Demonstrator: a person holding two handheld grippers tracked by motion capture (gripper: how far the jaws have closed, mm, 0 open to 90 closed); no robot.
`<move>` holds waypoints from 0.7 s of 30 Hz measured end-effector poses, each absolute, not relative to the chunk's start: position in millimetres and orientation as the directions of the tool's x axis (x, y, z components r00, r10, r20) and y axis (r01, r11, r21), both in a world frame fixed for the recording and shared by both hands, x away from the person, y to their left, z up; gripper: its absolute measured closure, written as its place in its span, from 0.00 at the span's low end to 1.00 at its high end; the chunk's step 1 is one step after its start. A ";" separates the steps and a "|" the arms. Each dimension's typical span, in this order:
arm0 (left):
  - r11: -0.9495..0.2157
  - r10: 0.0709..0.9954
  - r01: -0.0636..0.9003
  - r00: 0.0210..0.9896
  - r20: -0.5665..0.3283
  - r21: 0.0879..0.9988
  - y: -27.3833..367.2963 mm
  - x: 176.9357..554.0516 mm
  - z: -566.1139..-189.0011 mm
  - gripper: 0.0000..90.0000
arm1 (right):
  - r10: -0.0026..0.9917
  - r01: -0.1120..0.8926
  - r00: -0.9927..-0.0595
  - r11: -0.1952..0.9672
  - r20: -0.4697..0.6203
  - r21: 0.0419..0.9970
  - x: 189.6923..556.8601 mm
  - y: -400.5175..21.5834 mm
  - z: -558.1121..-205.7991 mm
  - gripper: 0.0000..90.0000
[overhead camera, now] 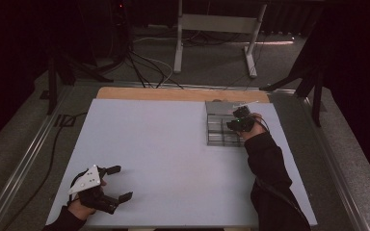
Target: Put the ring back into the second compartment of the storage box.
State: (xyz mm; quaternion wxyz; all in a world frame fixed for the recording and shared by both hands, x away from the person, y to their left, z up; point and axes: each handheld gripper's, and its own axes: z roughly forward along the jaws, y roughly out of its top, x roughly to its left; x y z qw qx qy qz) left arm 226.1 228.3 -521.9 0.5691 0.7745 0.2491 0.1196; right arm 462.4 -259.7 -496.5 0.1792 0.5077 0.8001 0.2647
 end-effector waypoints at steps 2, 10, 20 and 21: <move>-0.229 0.522 0.249 0.848 -0.098 0.941 228.2 226.2 -522.0 0.00 | 0.907 0.719 -0.420 0.345 -0.018 0.604 463.5 -258.9 -497.7 0.78; -0.228 0.521 0.248 0.848 -0.097 0.942 228.1 226.2 -522.0 0.00 | 0.902 0.688 -0.432 0.328 0.003 0.647 459.0 -261.5 -486.2 0.49; -0.231 0.523 0.246 0.847 -0.093 0.941 228.0 225.9 -521.6 0.00 | 0.865 0.664 -0.495 0.317 0.080 0.677 445.1 -260.1 -473.0 0.16; -0.231 0.523 0.246 0.847 -0.093 0.942 228.1 225.9 -521.4 0.00 | 0.860 0.664 -0.502 0.316 0.091 0.678 443.7 -260.3 -472.1 0.15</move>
